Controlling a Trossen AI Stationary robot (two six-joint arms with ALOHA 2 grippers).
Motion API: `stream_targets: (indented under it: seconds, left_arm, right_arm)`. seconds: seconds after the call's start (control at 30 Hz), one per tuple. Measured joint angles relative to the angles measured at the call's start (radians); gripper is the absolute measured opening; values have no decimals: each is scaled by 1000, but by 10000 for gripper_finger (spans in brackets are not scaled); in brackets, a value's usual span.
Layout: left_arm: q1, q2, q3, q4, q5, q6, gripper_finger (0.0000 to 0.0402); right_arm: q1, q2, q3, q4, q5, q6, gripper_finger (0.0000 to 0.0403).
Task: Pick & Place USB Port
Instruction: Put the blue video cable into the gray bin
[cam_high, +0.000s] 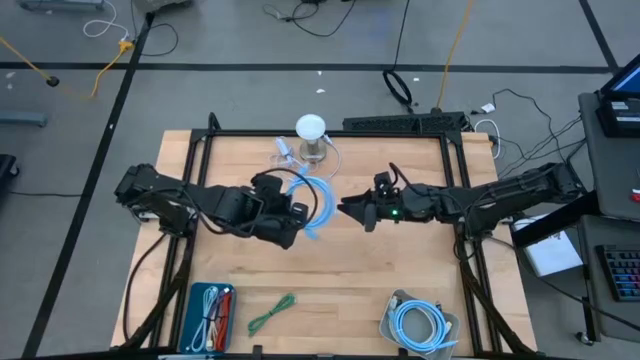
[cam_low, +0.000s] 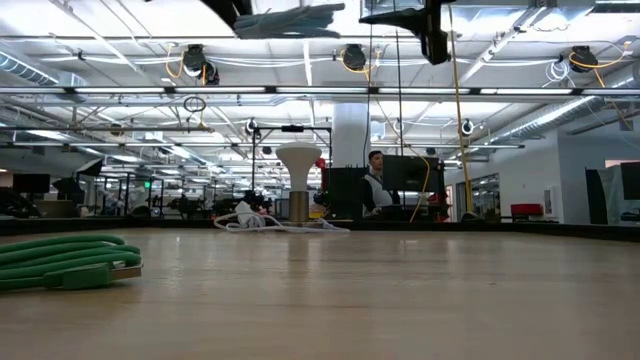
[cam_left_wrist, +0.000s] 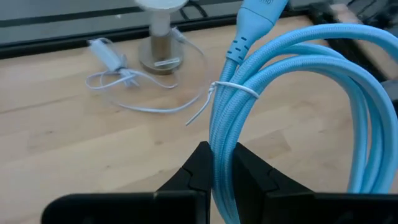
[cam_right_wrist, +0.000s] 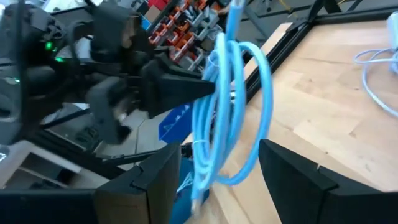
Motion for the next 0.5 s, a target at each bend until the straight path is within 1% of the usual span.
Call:
stream_targets:
  seconds: [0.07,0.17,0.27,0.3,0.4,0.5]
  left_arm:
    - [-4,0,0,-29,4,-19,35]
    - [-8,0,0,-24,6,-15,35]
    - [-8,0,0,-16,7,-7,35]
    - [-8,0,0,-14,7,-5,35]
    - [-8,0,3,-15,8,-3,35]
    - [-12,1,35,-14,11,34,35]
  right_arm:
    - [1,0,0,13,-4,0,212]
    - [-1,0,0,21,-5,-6,212]
    - [-24,0,0,18,-55,-7,215]
    - [-34,0,0,13,-75,-2,217]
    - [-57,0,0,-21,-90,16,229]
    - [-77,1,0,-36,-105,19,247]
